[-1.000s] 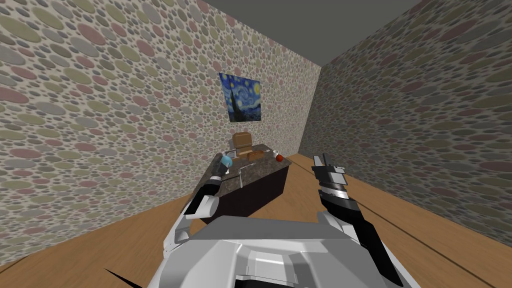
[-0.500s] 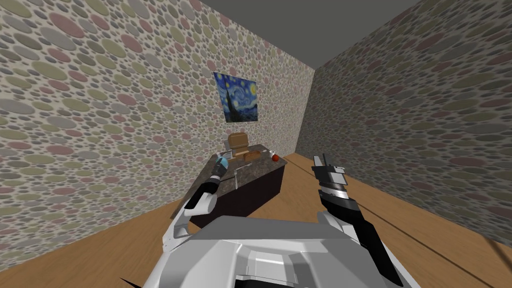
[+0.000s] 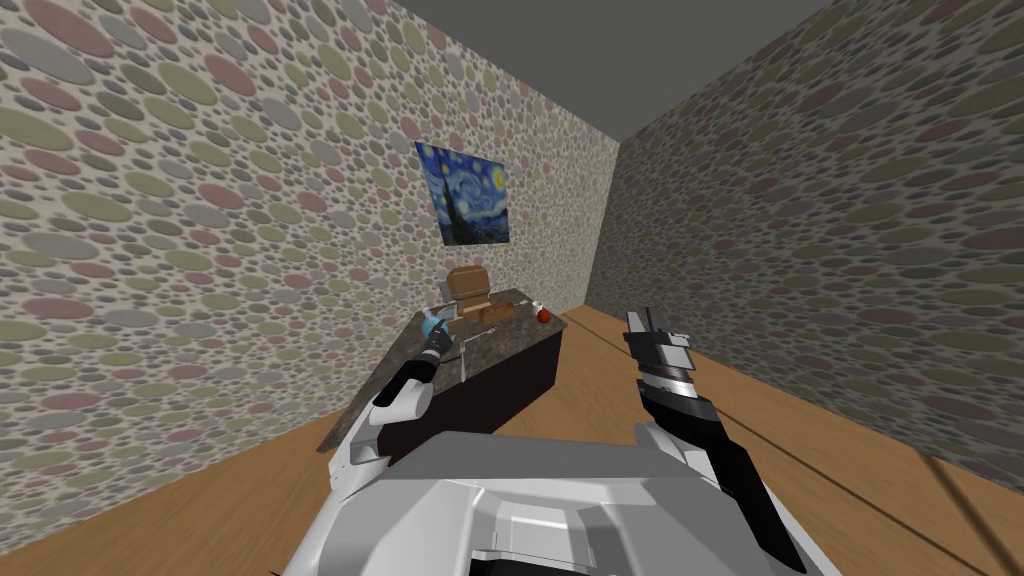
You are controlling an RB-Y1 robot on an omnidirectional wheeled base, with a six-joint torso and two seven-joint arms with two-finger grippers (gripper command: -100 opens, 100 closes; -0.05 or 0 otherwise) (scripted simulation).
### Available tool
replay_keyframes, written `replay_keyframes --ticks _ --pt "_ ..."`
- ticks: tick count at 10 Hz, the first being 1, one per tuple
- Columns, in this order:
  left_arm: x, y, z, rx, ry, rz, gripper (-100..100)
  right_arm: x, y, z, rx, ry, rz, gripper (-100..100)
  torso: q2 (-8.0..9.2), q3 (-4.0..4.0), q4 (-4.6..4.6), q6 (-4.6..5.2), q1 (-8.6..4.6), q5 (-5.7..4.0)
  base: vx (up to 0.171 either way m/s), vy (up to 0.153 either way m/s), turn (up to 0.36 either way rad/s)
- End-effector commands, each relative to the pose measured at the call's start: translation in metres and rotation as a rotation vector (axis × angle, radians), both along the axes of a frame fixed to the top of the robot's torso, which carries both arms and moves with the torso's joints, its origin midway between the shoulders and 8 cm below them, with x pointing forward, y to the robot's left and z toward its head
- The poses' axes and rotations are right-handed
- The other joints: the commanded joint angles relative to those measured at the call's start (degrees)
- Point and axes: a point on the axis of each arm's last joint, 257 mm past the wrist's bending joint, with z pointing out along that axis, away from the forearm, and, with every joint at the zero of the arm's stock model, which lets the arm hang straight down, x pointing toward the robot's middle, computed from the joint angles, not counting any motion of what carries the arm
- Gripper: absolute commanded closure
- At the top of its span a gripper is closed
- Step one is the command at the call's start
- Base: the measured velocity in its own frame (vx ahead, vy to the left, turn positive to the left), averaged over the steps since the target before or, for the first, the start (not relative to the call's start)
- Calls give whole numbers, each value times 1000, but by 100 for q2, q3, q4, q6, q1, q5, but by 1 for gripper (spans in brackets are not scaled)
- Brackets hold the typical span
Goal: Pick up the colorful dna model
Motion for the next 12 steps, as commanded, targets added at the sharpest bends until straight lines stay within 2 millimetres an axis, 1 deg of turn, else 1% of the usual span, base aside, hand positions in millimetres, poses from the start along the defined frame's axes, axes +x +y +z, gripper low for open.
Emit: replay_keyframes --ticks 1,2,3,4,5,6,7,8,9,10,11,12 --pt "1 12 -12 -16 48 15 -100 0 0 0 0 0 0 0 0 0 0 0 0 0 24 -72 -84" --pt "0 13 -19 -20 75 17 -100 0 0 0 0 0 0 0 -2 -1 0 2 -5 0 24 -62 -34" --pt "2 21 -24 -32 100 29 -100 0 0 0 0 0 0 0 -1 -1 0 0 -2 -1 32 -70 -90" --pt "1 21 -33 -37 134 31 -100 0 0 0 0 0 0 0 -4 -2 -1 2 -4 -1 21 -57 -26" --pt "3 29 -38 -48 155 42 -100 0 0 0 0 0 0 0 -1 -1 -1 -1 -1 0 26 -66 -69" --pt "2 29 -45 -53 184 44 -100 0 0 0 0 0 0 0 -3 -2 0 1 -3 -1 26 -52 -31" --pt "4 36 -50 -63 206 56 -100 0 0 0 0 0 0 0 -2 -1 0 -1 1 0 38 -58 -58" --pt "2 36 -56 -67 231 57 -100 0 0 0 0 0 0 0 -6 -3 -1 1 0 0 33 -47 -31" --pt "4 43 -61 -77 254 69 -100 0 0 0 0 0 0 0 -4 -3 -1 -1 4 0 37 -62 -56" --pt "2 43 -69 -83 287 71 -100 0 0 0 0 0 0 0 -7 -4 -1 1 -1 0 29 -55 -33" --pt "3 50 -75 -92 314 82 -100 0 0 0 0 0 0 0 -3 -2 -1 -1 1 0 33 -63 -52" --pt "1 50 -80 -96 335 84 -100 0 0 0 0 0 0 0 -5 -3 -1 0 -2 0 30 -48 -37"
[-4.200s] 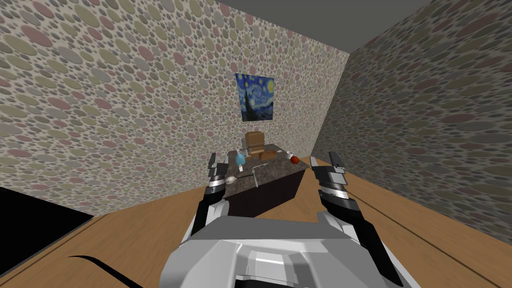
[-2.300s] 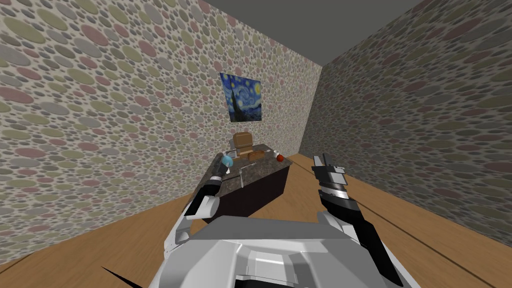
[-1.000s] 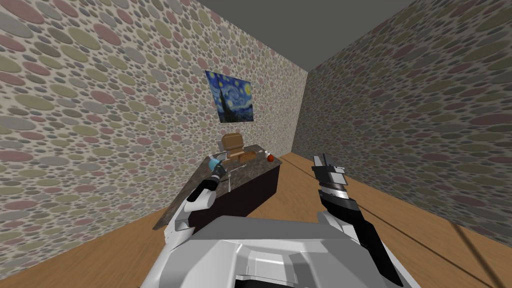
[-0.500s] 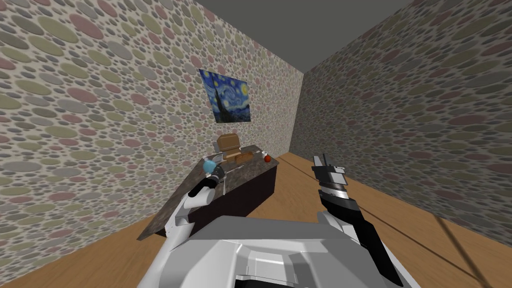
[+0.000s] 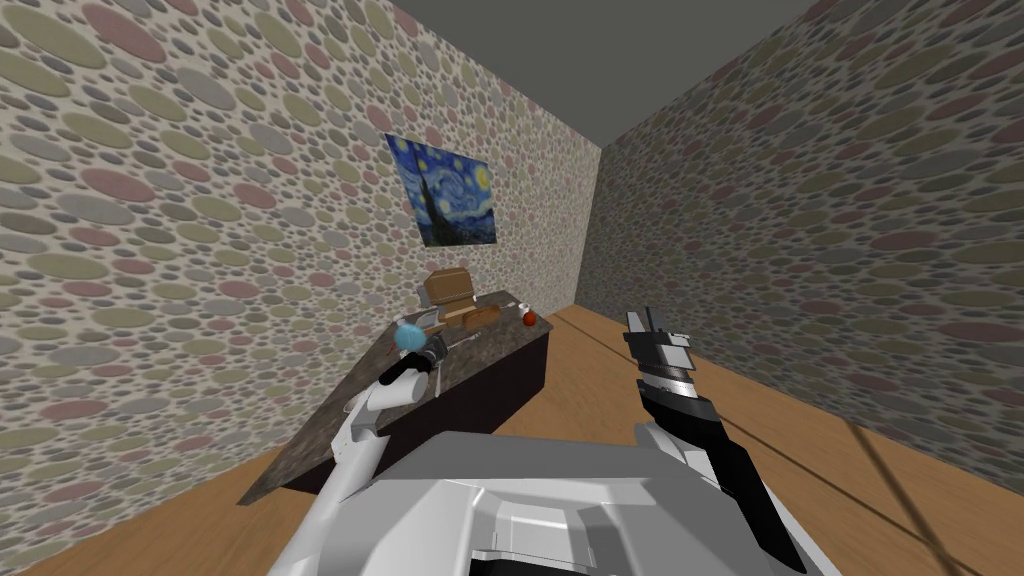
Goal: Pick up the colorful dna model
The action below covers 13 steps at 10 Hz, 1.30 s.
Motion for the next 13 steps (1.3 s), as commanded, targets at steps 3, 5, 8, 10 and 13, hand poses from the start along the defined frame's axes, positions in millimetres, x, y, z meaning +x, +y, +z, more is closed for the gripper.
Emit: replay_keyframes --ticks 3,5,8,10,13 --pt "-1 14 -18 -22 89 25 -100 0 0 0 0 0 0 0 -2 -1 0 0 5 1 39 -44 -42" --pt "-2 19 -27 -32 136 37 -100 0 0 0 0 0 0 0 -4 -3 -1 -1 4 1 46 -39 -36" --pt "-6 24 -38 -44 193 48 -100 0 0 0 0 0 0 0 -6 -3 -1 1 4 1 42 -37 -25" --pt "-6 34 -47 -53 250 67 -100 0 0 0 0 0 0 0 -7 -4 -1 0 2 1 58 -52 -43" --pt "-9 38 -56 -61 301 77 -100 0 0 0 0 0 0 0 -8 -5 -2 0 7 2 47 -29 -15"
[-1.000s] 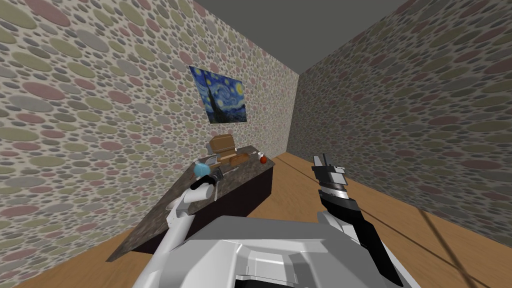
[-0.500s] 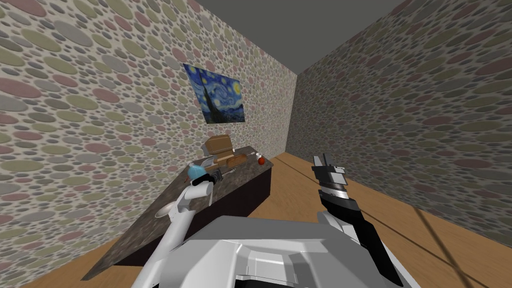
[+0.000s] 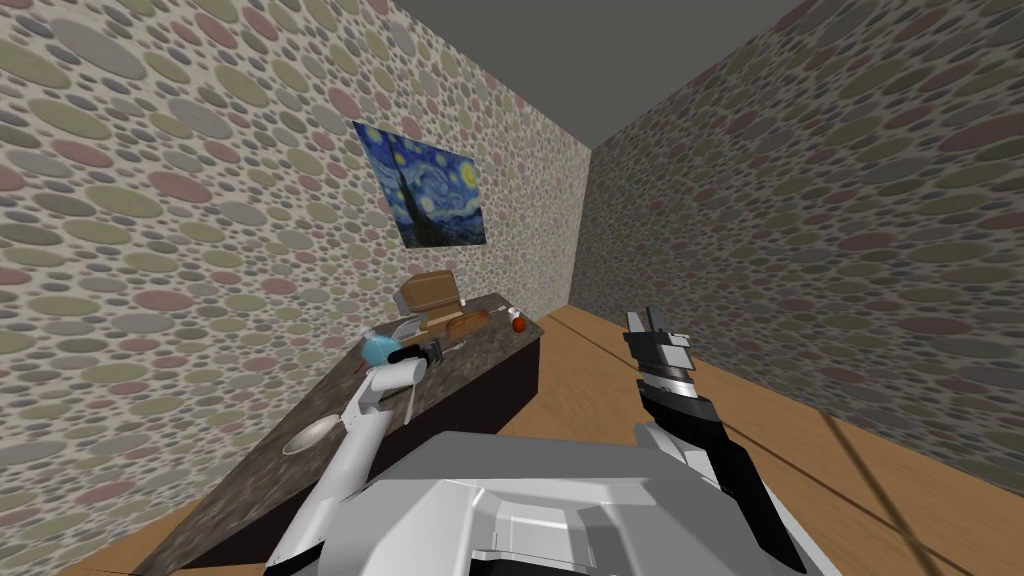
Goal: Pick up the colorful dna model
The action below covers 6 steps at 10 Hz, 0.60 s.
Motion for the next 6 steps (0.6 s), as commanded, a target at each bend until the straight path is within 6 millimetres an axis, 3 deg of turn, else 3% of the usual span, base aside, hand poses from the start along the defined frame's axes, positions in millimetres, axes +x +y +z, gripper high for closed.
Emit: replay_keyframes --ticks 1,6 --pt "-2 5 -5 -5 40 10 -100 0 0 0 0 0 0 0 0 0 0 0 0 0 47 -24 -21" --pt "-9 21 -20 -14 165 41 -100 0 0 0 0 0 0 0 -12 -7 -3 0 -5 -1 70 -38 -22"
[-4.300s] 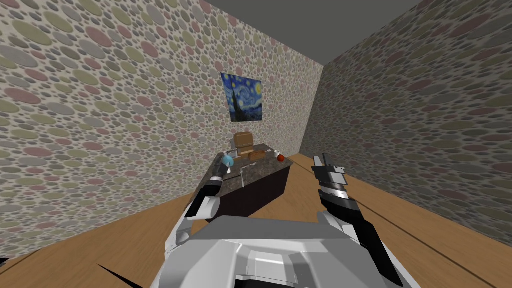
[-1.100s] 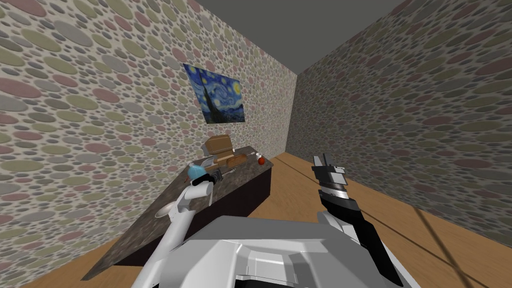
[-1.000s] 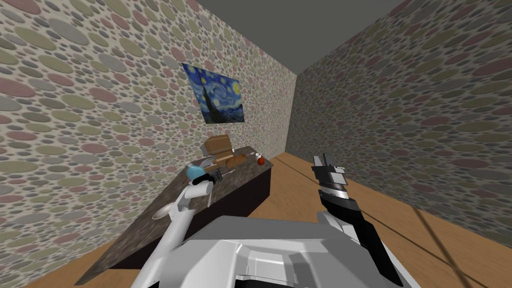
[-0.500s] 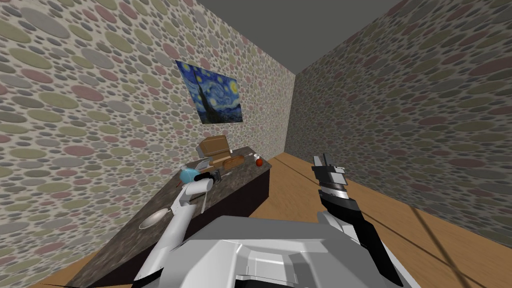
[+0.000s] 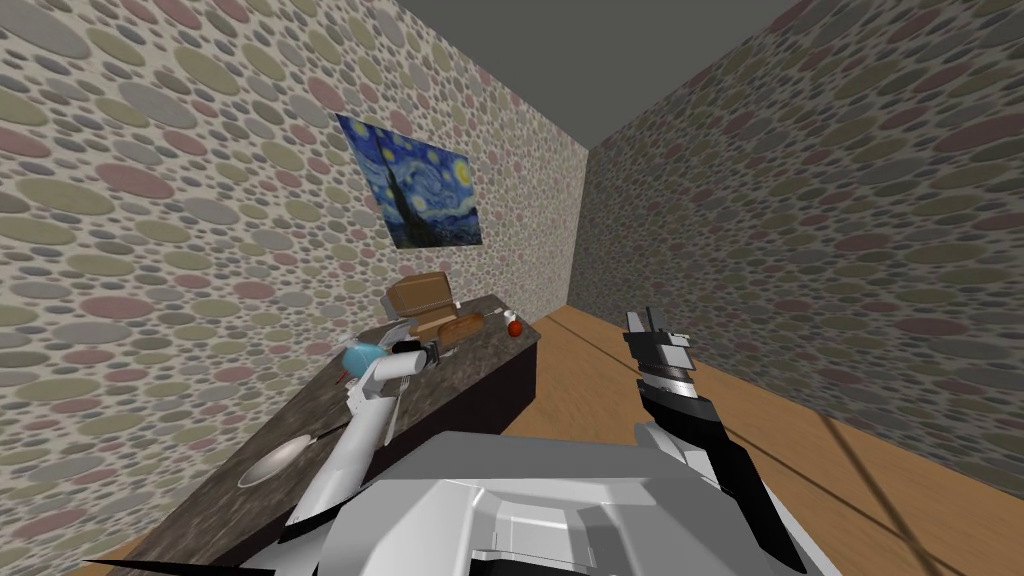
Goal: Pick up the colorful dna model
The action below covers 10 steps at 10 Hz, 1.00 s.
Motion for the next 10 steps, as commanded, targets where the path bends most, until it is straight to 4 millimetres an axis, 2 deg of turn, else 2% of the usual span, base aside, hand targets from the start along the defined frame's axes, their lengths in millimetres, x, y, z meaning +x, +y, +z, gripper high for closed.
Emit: replay_keyframes --ticks 1,3,4,5,6,9,10 --pt "-3 3 -4 -3 35 8 -100 0 0 0 0 0 0 0 0 0 0 0 0 0 58 -19 -11" --pt "-7 6 -11 -10 76 18 -100 0 0 0 0 0 0 0 8 4 2 -1 4 1 43 -14 -11" --pt "-5 6 -8 -7 59 14 -100 0 0 0 0 0 0 0 10 6 2 0 4 1 20 -8 -1" --pt "-6 6 -9 -8 64 15 0 0 0 0 0 0 0 0 17 10 3 -1 6 1 0 0 0" --pt "-4 6 -18 -8 64 15 -100 0 0 0 0 0 0 0 24 14 5 -1 8 2 29 13 -4" --pt "-3 5 -23 -9 65 16 -100 0 0 0 0 0 0 0 17 9 3 -1 15 4 24 12 -3" --pt "-2 5 -23 -8 64 15 100 0 0 0 0 0 0 0 25 14 5 -1 10 2 0 0 0"
